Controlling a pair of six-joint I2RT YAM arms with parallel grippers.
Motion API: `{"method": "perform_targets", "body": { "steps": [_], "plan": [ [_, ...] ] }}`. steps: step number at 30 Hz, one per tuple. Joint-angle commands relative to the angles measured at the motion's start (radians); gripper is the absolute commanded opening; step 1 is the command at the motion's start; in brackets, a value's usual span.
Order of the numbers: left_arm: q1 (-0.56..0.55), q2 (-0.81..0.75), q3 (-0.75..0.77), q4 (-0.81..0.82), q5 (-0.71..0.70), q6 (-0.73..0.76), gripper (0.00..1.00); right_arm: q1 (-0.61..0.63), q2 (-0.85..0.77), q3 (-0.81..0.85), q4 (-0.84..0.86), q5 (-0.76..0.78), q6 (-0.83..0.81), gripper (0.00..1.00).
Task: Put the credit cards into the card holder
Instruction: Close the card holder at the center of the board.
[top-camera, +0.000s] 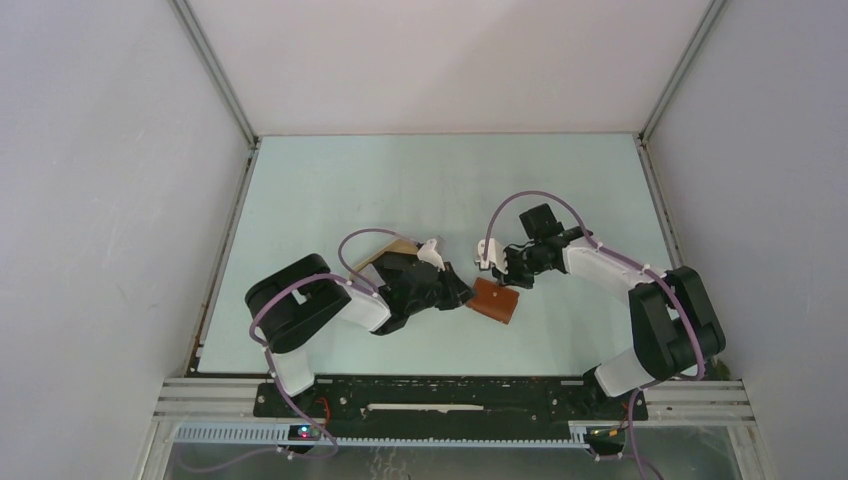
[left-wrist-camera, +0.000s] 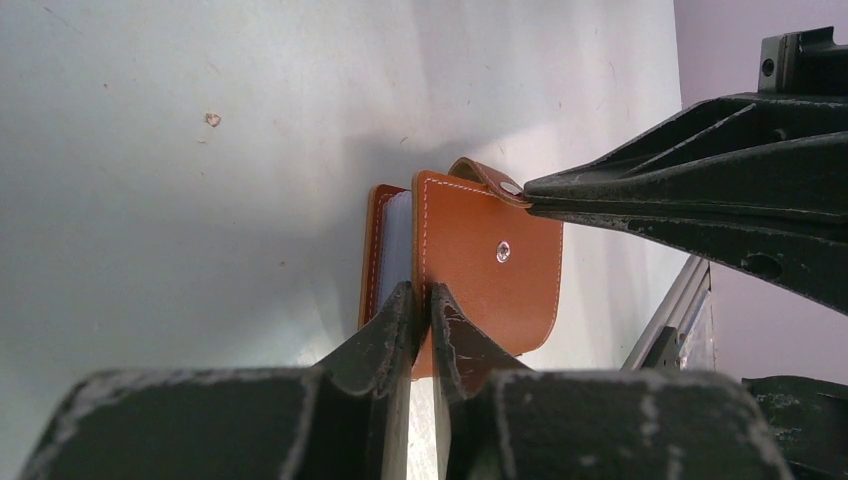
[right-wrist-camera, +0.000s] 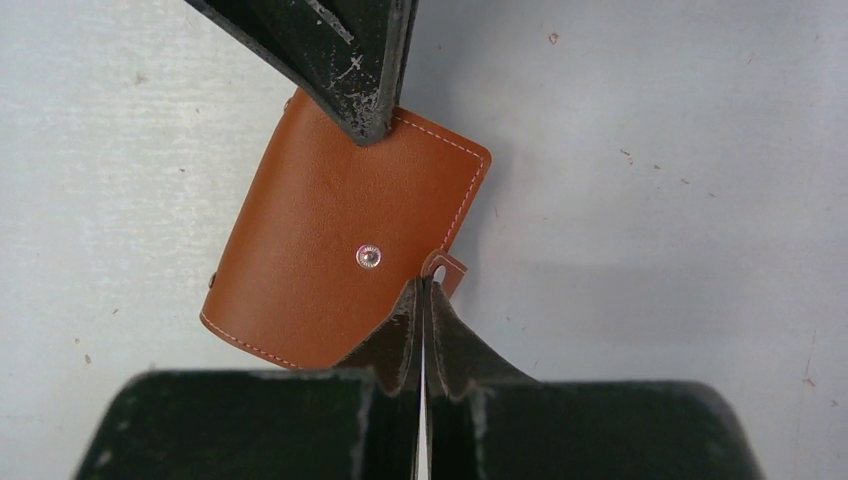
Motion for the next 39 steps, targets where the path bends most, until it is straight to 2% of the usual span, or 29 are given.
{"method": "perform_targets", "body": {
  "steps": [1,14,24,31,39],
  "plan": [
    [-0.005,-0.002,-0.023,-0.006,-0.004,-0.005,0.14,0.007,0.001,0.041,-0.014,0.002,0.026,0.0],
    [-0.004,0.002,-0.024,-0.015,-0.019,-0.024,0.15,0.001,-0.092,0.04,-0.014,-0.024,0.088,0.0],
    [0.006,-0.121,-0.074,-0.025,-0.04,0.005,0.39,0.009,-0.073,0.024,-0.041,-0.025,0.062,0.0],
    [0.001,-0.178,-0.069,-0.026,-0.018,0.019,0.37,0.01,-0.084,0.012,-0.028,-0.021,0.063,0.0],
    [-0.003,-0.079,0.06,-0.025,0.077,0.035,0.22,0.01,-0.09,0.005,-0.025,-0.023,0.062,0.0]
  ]
}}
